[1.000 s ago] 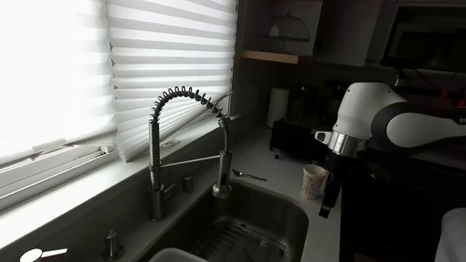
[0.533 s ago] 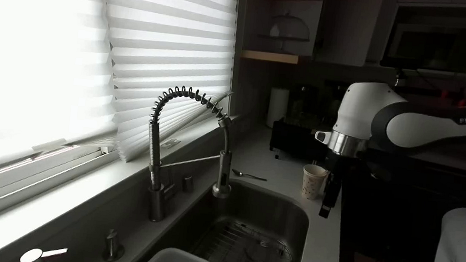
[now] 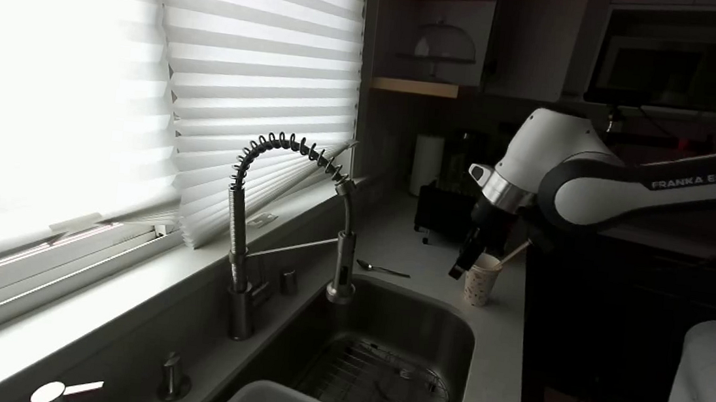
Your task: Open the tap and rinse the spoon
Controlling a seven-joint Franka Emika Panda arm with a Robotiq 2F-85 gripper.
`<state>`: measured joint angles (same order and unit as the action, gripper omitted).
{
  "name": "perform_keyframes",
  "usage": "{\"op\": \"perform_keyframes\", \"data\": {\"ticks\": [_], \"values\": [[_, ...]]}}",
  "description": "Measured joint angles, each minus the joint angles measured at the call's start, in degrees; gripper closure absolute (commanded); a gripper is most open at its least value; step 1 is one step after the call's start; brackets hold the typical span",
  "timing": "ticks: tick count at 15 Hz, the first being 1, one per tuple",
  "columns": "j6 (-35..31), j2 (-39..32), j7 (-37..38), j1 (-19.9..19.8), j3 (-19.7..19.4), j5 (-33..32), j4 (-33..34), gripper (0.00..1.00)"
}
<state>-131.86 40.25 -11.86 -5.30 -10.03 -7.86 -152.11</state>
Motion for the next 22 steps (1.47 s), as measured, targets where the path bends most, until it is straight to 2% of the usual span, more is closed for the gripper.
{"op": "perform_keyframes", "data": {"ticks": [4,8,17,19,22], "values": [[-10.76,-9.62,-4.74,0.33,-2.38,0.31,5.65,0.0],[-15.45,-16.73,-7.67,2.38,-3.83,3.48,10.45,0.0],[-15.61,-17.76,-7.72,2.64,-3.89,4.28,11.3,0.0],[-18.5,-18.59,-7.91,2.78,-4.01,5.23,11.65,0.0],[-22.87,-21.67,-11.82,5.18,-5.28,10.79,13.89,0.0]]}}
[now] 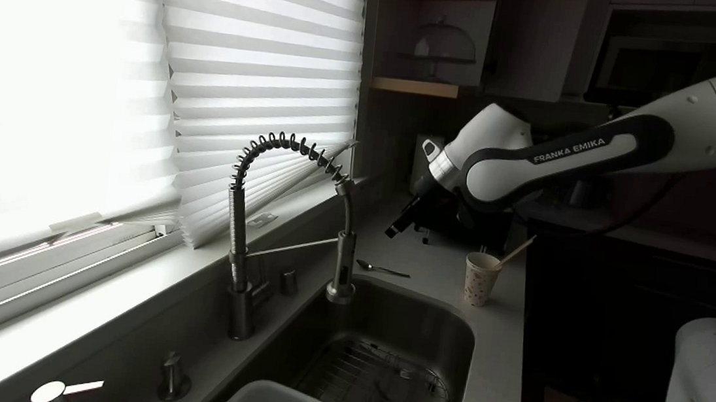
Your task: Open the tap and rinse the spoon
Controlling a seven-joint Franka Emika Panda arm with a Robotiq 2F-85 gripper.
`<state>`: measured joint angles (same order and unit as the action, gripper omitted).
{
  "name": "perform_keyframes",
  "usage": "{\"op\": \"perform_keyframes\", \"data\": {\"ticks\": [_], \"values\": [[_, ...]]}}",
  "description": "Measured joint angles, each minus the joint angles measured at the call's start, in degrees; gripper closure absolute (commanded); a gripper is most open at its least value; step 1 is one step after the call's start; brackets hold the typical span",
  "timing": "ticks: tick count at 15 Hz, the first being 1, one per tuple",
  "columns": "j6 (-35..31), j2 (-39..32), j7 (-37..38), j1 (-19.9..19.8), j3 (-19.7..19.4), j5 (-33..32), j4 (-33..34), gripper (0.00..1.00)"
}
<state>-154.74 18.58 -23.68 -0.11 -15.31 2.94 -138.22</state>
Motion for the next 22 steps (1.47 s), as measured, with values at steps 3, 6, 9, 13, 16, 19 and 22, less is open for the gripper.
{"op": "perform_keyframes", "data": {"ticks": [3,6,9,13,16,19,22], "values": [[-1.12,-4.26,-6.24,4.78,-2.39,9.22,4.08,0.0],[-0.92,-8.9,-11.92,8.91,-3.94,17.5,8.62,0.0],[0.64,-13.96,-18.11,11.32,-4.41,25.4,13.84,0.0],[6.38,-17.29,-29.09,13.58,-5.37,38.39,19.28,0.0],[6.7,-17.21,-29.37,13.97,-5.74,38.9,19.79,0.0],[6.72,-17.22,-29.41,13.99,-5.81,38.91,19.79,0.0],[6.73,-17.22,-29.42,14.01,-5.81,38.91,19.79,0.0]]}}
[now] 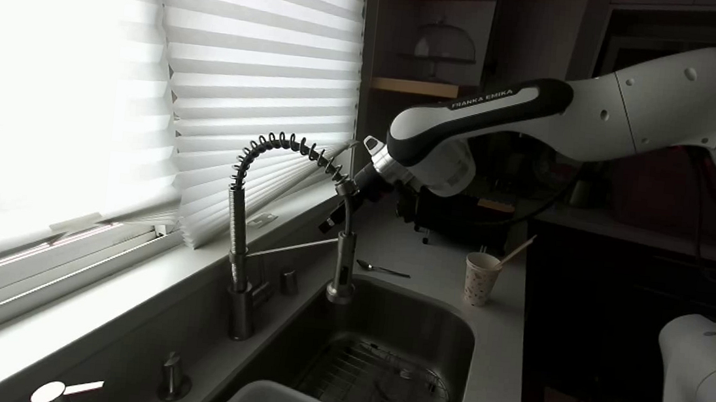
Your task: Open the tap and rinse the spoon
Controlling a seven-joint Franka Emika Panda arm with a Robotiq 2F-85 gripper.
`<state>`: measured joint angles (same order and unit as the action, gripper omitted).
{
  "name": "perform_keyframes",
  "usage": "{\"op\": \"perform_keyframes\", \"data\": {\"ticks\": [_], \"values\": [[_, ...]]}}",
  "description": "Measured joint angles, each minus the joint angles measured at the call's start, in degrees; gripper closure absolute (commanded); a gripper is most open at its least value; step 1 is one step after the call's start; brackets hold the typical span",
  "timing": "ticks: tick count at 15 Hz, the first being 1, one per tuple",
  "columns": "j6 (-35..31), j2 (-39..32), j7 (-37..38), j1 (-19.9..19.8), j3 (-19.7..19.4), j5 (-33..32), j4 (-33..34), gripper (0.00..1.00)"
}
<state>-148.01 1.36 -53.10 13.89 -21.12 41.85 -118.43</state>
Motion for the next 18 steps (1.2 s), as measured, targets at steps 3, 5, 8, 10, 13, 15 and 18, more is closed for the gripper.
{"op": "perform_keyframes", "data": {"ticks": [3,5,8,10,13,15,18], "values": [[0.0,0.0,-0.02,0.0,0.0,0.0,0.0,0.0],[-0.02,-0.05,0.0,-3.37,3.58,-0.06,0.02,0.0],[0.17,-2.23,-0.51,-7.47,6.92,0.04,1.39,0.0],[1.32,-5.49,-1.91,-10.14,8.39,0.06,3.75,0.0],[4.6,-10.8,-6.28,-14.87,11.67,1.1,8.7,0.0],[7.78,-14.28,-10.11,-17.81,14.0,2.49,12.84,0.0],[11.84,-19.19,-15.08,-21.23,17.19,4.29,19.38,0.0]]}}
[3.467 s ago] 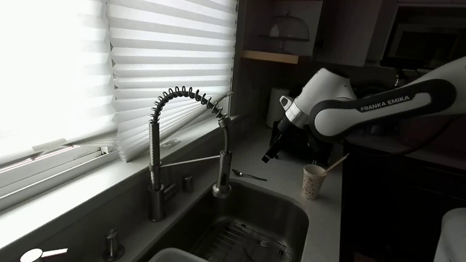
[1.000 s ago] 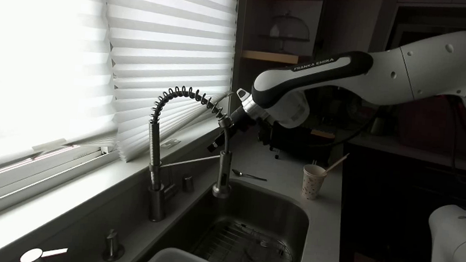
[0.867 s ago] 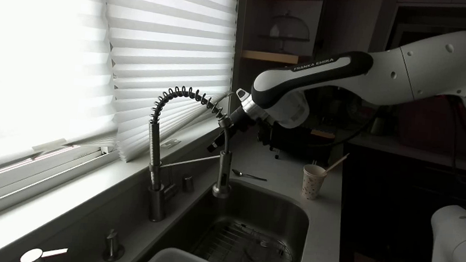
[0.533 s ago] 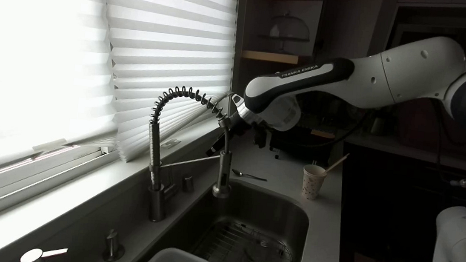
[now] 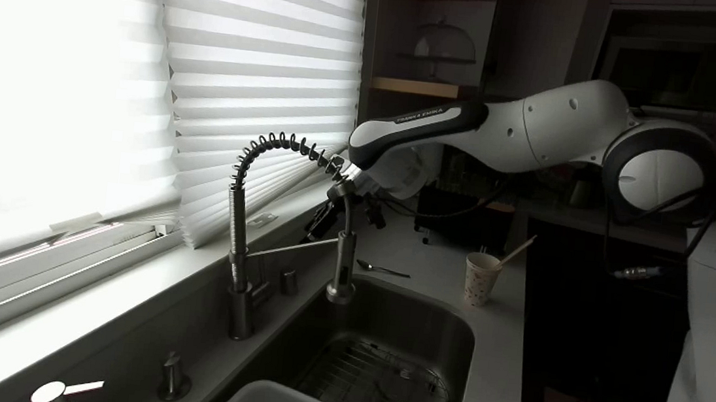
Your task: Open the tap and rinse the spoon
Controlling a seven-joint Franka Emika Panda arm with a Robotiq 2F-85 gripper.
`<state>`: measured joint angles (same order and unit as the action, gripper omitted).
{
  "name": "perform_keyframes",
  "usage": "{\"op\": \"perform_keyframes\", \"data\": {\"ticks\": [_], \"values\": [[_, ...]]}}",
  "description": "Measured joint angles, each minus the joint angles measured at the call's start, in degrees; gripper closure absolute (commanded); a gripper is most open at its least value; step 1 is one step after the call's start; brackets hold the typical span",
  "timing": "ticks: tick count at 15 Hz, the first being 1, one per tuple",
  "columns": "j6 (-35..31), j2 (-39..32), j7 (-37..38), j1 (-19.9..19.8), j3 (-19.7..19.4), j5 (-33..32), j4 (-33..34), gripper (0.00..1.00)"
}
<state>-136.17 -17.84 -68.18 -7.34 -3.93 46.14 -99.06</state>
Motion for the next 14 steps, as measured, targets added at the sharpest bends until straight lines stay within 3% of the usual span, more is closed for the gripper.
{"op": "perform_keyframes", "data": {"ticks": [6,14], "values": [[0.75,-8.01,-2.75,-2.4,4.58,2.07,9.01,0.0],[-3.96,-11.6,5.25,-1.78,6.91,1.97,11.37,0.0]]}}
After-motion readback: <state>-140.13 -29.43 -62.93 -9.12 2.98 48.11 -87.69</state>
